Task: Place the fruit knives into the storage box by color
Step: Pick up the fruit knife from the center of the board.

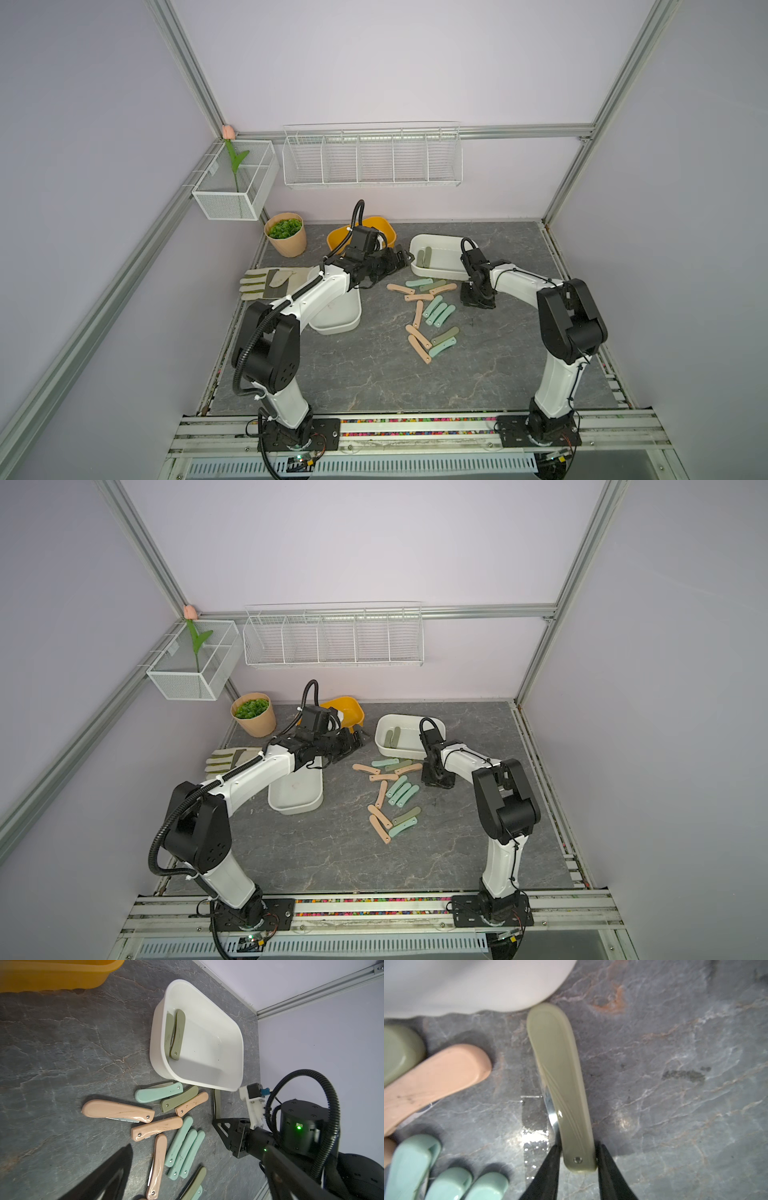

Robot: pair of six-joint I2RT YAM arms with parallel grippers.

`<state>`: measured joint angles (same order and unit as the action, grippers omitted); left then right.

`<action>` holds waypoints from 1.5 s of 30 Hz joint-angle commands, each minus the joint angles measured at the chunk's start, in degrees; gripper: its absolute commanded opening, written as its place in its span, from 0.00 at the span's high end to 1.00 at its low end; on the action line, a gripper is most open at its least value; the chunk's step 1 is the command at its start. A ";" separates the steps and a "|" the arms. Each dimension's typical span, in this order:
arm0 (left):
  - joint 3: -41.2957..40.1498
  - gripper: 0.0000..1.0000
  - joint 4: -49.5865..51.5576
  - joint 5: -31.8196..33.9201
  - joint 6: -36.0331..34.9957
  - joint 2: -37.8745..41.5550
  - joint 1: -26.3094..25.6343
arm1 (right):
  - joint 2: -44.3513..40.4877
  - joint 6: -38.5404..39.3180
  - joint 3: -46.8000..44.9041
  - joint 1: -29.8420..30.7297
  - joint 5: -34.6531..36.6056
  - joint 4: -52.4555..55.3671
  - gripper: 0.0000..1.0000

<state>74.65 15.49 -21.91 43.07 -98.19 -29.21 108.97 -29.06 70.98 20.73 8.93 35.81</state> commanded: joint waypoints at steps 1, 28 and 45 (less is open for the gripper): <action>0.00 0.01 -0.60 0.73 0.60 1.10 -0.28 | 2.31 0.82 -0.13 0.19 -1.96 0.57 0.62; 1.53 0.01 -0.22 1.36 0.88 0.00 -1.25 | -4.43 2.53 -4.08 0.35 -3.12 0.93 0.78; 3.94 0.01 -0.23 1.52 1.32 -1.20 -1.29 | -24.08 0.59 -11.26 0.90 -5.59 3.29 0.78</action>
<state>76.31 15.49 -20.99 44.16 -98.26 -30.17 87.61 -27.64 59.46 21.26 4.38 36.88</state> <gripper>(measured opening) 0.994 0.241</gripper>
